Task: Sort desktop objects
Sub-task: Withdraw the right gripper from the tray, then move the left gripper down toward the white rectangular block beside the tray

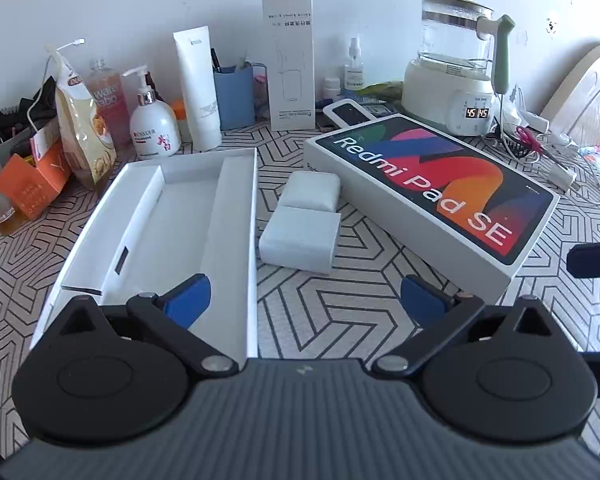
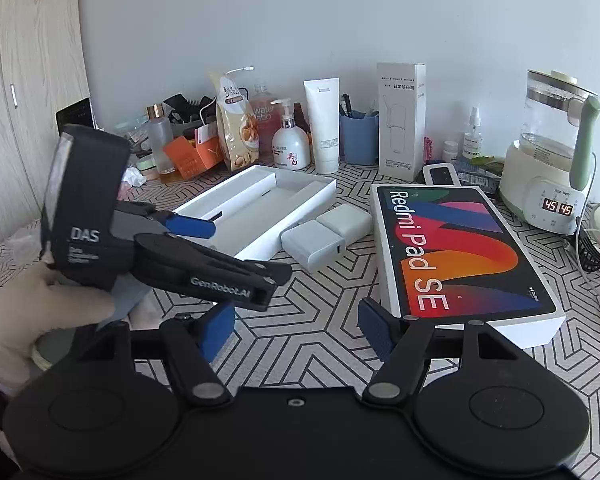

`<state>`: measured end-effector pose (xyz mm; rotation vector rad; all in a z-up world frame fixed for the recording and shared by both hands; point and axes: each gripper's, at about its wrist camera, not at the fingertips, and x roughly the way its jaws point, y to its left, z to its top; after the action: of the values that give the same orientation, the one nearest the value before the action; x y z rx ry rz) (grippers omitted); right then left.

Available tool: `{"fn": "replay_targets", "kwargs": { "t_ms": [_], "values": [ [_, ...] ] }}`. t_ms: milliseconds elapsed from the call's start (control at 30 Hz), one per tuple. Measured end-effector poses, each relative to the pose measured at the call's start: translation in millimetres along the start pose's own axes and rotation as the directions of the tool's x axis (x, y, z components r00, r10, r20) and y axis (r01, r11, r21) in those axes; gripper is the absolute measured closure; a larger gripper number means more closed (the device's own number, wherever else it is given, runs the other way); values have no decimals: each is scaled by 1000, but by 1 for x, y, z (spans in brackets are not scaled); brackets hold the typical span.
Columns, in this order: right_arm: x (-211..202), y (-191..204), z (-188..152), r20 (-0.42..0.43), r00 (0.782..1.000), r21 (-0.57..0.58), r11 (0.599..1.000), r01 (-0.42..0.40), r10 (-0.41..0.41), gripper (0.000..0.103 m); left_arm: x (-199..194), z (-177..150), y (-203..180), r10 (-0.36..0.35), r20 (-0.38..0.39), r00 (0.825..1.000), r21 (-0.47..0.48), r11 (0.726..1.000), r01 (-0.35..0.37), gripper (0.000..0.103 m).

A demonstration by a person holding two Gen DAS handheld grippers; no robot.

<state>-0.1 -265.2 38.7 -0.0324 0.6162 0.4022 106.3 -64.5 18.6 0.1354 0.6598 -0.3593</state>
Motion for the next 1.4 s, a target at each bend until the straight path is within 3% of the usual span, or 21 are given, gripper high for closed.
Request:
{"fn": "replay_targets", "kwargs": {
  "t_ms": [100, 200, 367, 567, 900, 1167, 1400],
  "values": [
    [2, -6, -3, -7, 999, -9, 999, 34, -34, 27, 11, 2, -4, -11, -22, 1000, 21, 1000, 11, 0],
    [7, -13, -8, -23, 998, 8, 999, 51, -50, 27, 24, 4, -11, 15, -42, 999, 109, 994, -11, 0],
    [12, -19, -13, -19, 1000, 97, 995, -9, 11, 27, 50, 6, -16, 26, -95, 995, 179, 984, -9, 0],
    [13, -5, -11, -4, 1000, 21, 999, 27, -27, 27, 73, 10, -23, 103, -91, 991, 271, 960, -75, 1],
    [9, -7, -12, -3, 1000, 33, 999, 16, -16, 27, 69, 18, -22, 67, -93, 993, 276, 960, -39, 2],
    [5, -12, -12, 28, 999, 113, 993, -21, 18, 27, 62, 29, -9, 13, -70, 997, 238, 971, 4, 2],
    [12, -6, -10, 52, 999, 62, 998, 3, -6, 25, 56, 41, 5, -35, -44, 998, 196, 980, 43, 2]
  ]
}}
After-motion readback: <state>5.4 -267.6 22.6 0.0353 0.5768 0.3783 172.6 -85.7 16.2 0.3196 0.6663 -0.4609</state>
